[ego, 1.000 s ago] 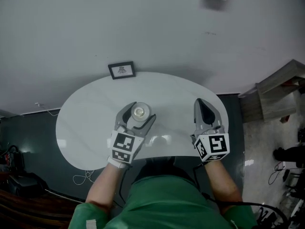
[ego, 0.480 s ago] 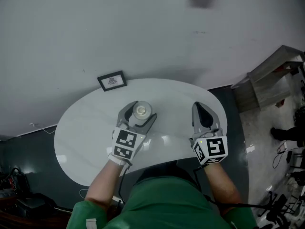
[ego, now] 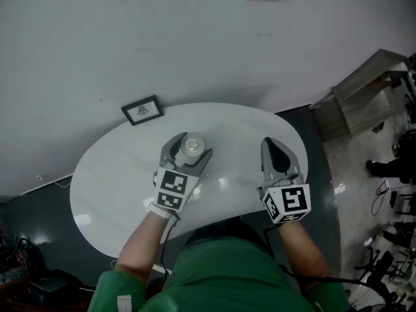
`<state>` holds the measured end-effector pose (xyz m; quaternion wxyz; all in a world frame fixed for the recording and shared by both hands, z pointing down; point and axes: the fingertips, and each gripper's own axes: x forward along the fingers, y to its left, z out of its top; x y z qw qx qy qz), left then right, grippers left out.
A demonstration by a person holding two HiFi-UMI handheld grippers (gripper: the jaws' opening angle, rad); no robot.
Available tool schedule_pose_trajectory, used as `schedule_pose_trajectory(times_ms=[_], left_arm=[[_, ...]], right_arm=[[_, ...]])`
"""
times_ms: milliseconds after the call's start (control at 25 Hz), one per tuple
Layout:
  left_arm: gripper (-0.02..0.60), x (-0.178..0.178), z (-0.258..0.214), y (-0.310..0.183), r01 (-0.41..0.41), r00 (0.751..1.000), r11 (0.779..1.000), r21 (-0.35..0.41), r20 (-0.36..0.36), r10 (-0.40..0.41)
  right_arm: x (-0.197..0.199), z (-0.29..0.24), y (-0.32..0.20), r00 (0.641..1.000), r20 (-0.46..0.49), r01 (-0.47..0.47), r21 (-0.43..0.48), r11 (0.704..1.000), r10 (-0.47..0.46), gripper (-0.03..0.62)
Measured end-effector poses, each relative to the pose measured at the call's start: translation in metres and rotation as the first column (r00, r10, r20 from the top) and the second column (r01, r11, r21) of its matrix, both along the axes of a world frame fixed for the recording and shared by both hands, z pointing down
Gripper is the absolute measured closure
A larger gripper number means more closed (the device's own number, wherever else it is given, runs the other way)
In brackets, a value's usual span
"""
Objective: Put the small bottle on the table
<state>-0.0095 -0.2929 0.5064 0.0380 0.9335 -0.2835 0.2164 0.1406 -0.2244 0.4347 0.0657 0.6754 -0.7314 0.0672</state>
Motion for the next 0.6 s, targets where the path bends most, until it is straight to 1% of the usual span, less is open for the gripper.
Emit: schedule_pose_trajectory(times_ms=[200, 400, 600], left_arm=[[0.239, 0.011, 0.011, -0.006, -0.019, 0.999, 1.0, 0.023, -0.026, 0.02], [0.239, 0.026, 0.032, -0.012, -0.047, 0.999, 0.999, 0.024, -0.006, 0.047], [0.239, 0.039, 0.057, -0.015, -0.073, 0.997, 0.997, 0.008, 0.007, 0.073]], right_arm=[[0.0, 0.008, 0.001, 1.0, 0.01, 0.005, -0.016, 1.0, -0.004, 0.599], [0.003, 0.013, 0.001, 1.0, 0.016, 0.003, -0.029, 1.0, -0.002, 0.599], [0.01, 0.017, 0.001, 1.0, 0.015, -0.001, -0.044, 0.999, 0.001, 0.599]])
